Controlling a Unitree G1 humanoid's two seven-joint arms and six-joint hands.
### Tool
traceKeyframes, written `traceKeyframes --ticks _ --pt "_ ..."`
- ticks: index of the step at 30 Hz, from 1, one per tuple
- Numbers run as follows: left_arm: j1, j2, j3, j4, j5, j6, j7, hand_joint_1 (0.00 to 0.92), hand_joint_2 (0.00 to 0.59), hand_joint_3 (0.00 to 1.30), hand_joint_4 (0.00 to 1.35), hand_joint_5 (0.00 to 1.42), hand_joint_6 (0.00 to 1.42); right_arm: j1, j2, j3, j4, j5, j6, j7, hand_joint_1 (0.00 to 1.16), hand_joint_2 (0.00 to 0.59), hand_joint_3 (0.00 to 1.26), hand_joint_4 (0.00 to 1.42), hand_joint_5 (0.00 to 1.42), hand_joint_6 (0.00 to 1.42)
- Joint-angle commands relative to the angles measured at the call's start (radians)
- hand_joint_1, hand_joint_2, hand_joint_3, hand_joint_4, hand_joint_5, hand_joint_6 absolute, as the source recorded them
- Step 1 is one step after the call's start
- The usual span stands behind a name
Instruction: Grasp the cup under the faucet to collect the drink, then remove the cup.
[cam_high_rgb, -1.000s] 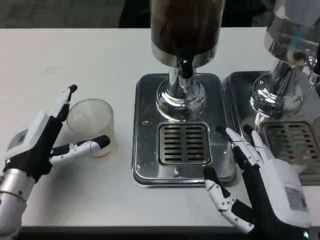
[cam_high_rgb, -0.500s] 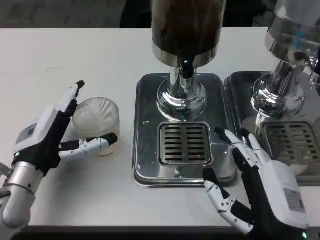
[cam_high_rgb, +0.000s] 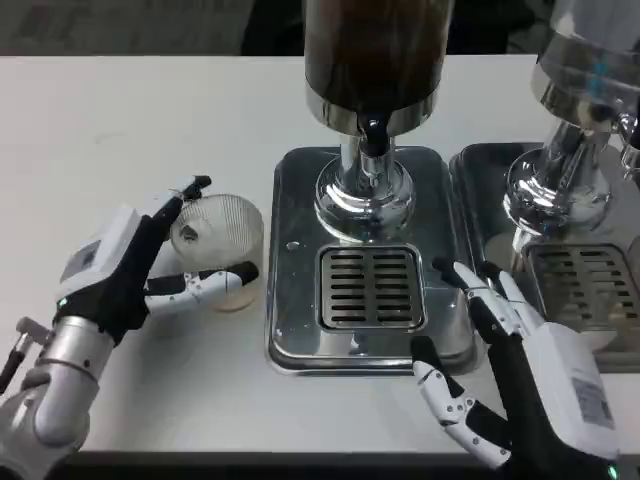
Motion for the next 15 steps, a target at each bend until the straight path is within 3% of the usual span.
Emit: traceKeyframes --ticks 1,7,15 --pt "0.015 -0.021 0.021 0.009 -0.040 -0.021 -0.039 0.448 0.102 0.26 0.25 0.49 0.46 0.007 -0.002 -0.007 0.007 0.015 -0.023 -0.014 0.35 0.437 0.17 0.19 0.05 0.11" --pt "0.030 -0.035 0.040 0.002 -0.070 -0.035 -0.055 0.470 0.104 0.32 0.31 0.59 0.61 0.001 -0.003 -0.006 0.008 0.022 -0.028 -0.010 0.36 0.445 0.17 0.20 0.06 0.11" --pt "0.046 -0.044 0.038 -0.007 -0.079 -0.049 -0.044 0.506 0.113 0.45 0.46 0.76 0.90 0.003 -0.005 -0.007 -0.001 0.025 -0.031 -0.005 0.37 0.440 0.17 0.20 0.06 0.11"
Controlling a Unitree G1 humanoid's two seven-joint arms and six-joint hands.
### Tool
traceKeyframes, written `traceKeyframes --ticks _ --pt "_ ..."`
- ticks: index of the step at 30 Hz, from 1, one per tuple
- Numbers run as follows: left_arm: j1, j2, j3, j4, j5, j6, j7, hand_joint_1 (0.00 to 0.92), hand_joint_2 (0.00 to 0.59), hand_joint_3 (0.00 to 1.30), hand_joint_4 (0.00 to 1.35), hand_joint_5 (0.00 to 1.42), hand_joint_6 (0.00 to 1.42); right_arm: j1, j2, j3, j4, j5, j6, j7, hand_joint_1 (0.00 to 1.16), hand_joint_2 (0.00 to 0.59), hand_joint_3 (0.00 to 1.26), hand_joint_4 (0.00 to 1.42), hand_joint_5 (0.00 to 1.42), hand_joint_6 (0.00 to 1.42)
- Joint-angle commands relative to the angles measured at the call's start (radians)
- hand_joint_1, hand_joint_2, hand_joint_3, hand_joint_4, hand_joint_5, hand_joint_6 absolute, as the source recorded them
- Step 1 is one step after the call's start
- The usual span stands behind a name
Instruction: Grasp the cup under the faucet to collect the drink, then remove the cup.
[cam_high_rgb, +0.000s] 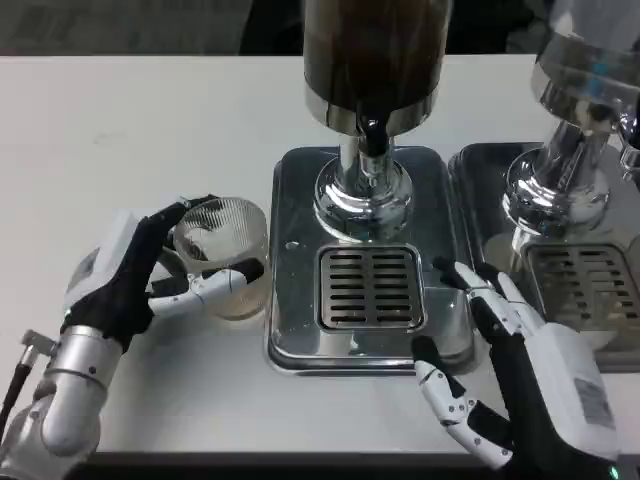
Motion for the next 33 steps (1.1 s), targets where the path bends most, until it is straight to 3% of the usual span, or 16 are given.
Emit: traceKeyframes --ticks 1,10,24,33 --pt "0.021 -0.009 0.000 -0.006 0.003 -0.015 0.000 0.507 0.113 0.46 0.48 0.78 0.93 0.005 -0.002 -0.005 -0.007 0.009 -0.019 -0.004 0.37 0.440 0.17 0.20 0.06 0.11" --pt "0.047 -0.005 -0.002 -0.020 0.018 -0.040 0.059 0.486 0.099 0.51 0.53 0.85 1.00 0.020 -0.005 -0.005 -0.017 0.020 -0.022 -0.001 0.38 0.438 0.17 0.21 0.07 0.10" --pt "0.111 0.062 0.037 -0.171 0.050 -0.167 0.181 0.488 0.086 0.54 0.57 0.88 1.06 0.019 -0.001 0.000 -0.011 0.038 -0.036 0.000 0.39 0.438 0.18 0.22 0.07 0.10" --pt "0.089 0.049 0.022 -0.232 0.099 -0.166 0.161 0.492 0.086 0.55 0.57 0.88 1.06 0.015 -0.001 -0.002 -0.014 0.046 -0.043 0.004 0.39 0.438 0.18 0.22 0.08 0.08"
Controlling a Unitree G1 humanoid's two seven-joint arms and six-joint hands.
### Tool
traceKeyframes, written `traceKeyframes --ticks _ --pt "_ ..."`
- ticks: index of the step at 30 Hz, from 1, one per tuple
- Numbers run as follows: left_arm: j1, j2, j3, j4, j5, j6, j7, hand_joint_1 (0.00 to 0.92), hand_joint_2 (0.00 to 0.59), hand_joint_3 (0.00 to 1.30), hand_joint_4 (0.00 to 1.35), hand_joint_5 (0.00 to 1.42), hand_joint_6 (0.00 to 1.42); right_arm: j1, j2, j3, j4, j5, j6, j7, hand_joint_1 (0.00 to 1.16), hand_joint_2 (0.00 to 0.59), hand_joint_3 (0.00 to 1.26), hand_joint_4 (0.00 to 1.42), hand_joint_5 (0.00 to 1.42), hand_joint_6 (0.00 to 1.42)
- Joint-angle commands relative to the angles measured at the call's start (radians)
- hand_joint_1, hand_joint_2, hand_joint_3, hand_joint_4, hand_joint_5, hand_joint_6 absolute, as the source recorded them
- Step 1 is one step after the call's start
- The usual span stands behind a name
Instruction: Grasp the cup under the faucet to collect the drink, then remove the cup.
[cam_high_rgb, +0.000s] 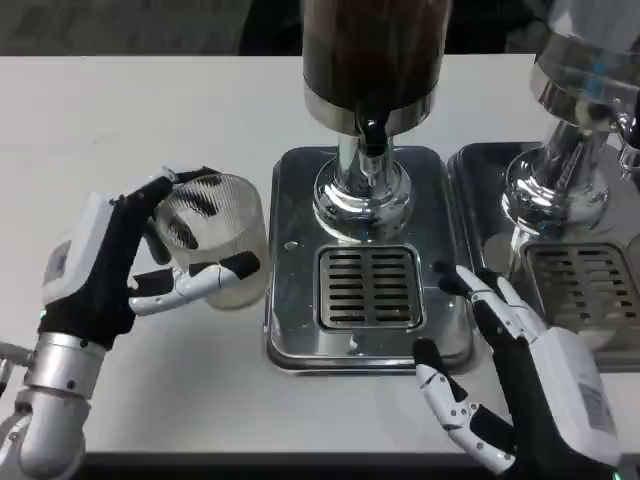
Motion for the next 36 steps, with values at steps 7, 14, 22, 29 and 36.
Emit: traceKeyframes --ticks 7,14,22,29,36 --pt "-0.088 -0.043 -0.055 0.019 0.075 0.022 -0.014 0.493 0.085 0.55 0.58 0.87 1.07 0.004 0.010 -0.003 -0.024 0.005 -0.019 -0.002 0.39 0.442 0.18 0.23 0.08 0.09" --pt "-0.157 -0.078 -0.098 0.085 0.099 0.059 -0.033 0.493 0.085 0.56 0.58 0.87 1.07 0.025 0.027 -0.002 -0.041 -0.006 -0.015 -0.013 0.39 0.443 0.18 0.23 0.09 0.09" --pt "-0.217 -0.117 -0.134 0.135 0.110 0.092 -0.046 0.493 0.085 0.56 0.58 0.87 1.06 0.055 0.048 -0.003 -0.056 -0.021 -0.011 -0.027 0.39 0.444 0.18 0.22 0.09 0.11" --pt "-0.243 -0.142 -0.150 0.155 0.125 0.108 -0.040 0.477 0.080 0.56 0.58 0.87 1.05 0.075 0.064 0.003 -0.062 -0.029 -0.011 -0.043 0.38 0.452 0.18 0.23 0.09 0.11" --pt "-0.268 -0.156 -0.183 0.170 0.143 0.125 -0.035 0.456 0.081 0.55 0.57 0.87 1.04 0.085 0.079 0.004 -0.072 -0.037 -0.008 -0.043 0.38 0.452 0.18 0.23 0.09 0.11"
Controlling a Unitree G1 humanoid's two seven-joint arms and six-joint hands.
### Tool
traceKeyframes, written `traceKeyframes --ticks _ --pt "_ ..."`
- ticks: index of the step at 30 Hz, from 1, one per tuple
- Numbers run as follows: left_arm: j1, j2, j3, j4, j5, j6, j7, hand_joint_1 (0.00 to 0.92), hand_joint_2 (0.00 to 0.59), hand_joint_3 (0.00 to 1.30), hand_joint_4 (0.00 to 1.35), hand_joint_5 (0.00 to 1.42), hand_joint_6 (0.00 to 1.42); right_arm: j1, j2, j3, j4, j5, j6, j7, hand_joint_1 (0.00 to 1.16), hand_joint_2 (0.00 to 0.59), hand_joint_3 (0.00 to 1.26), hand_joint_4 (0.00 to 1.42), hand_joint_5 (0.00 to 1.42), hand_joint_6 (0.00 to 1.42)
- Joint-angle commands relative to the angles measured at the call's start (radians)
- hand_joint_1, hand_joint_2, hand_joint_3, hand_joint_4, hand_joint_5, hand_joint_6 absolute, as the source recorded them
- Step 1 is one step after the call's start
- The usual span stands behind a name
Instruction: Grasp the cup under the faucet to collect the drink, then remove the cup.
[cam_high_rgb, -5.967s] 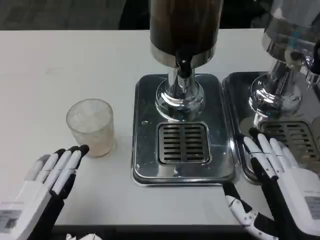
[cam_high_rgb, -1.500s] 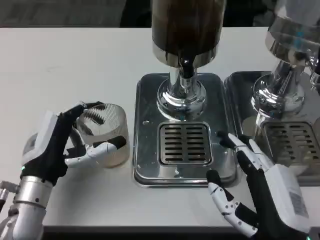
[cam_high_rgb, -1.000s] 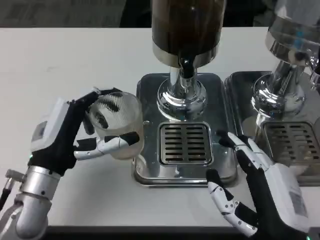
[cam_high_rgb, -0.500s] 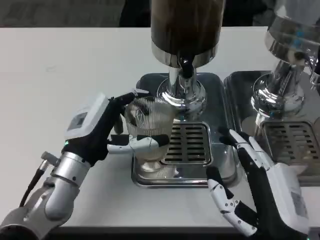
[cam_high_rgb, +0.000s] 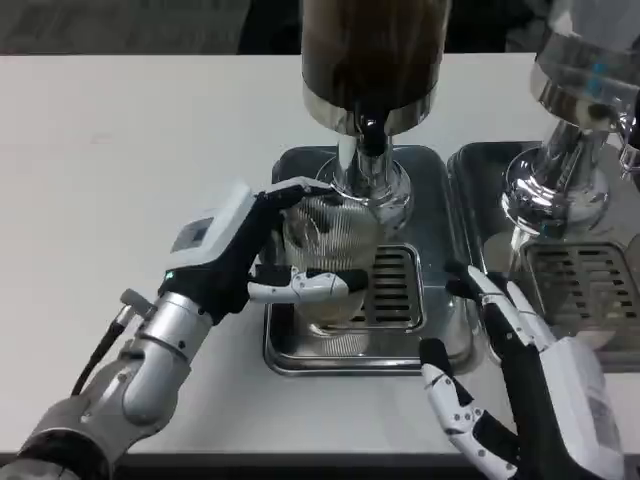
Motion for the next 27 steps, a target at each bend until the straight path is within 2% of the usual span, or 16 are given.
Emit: traceKeyframes --ticks 1,14,20,27 --pt "-0.050 -0.009 -0.024 0.006 0.019 0.007 0.014 0.454 0.081 0.55 0.56 0.87 1.03 0.013 0.007 -0.001 -0.016 -0.005 -0.004 -0.015 0.38 0.452 0.18 0.23 0.09 0.11" --pt "-0.086 -0.008 -0.077 0.016 0.058 0.038 0.035 0.373 0.078 0.47 0.51 0.75 0.82 0.029 0.028 0.010 -0.015 -0.003 0.001 -0.018 0.37 0.452 0.18 0.23 0.10 0.12" --pt "-0.079 0.006 -0.091 0.000 0.074 0.040 0.086 0.357 0.084 0.46 0.47 0.62 0.65 0.035 0.029 0.013 -0.017 -0.001 0.001 -0.008 0.37 0.452 0.19 0.23 0.11 0.13" --pt "-0.082 0.023 -0.111 -0.022 0.121 0.055 0.168 0.338 0.081 0.43 0.36 0.42 0.42 0.026 0.023 0.013 -0.014 0.010 -0.004 0.005 0.37 0.452 0.21 0.25 0.12 0.14"
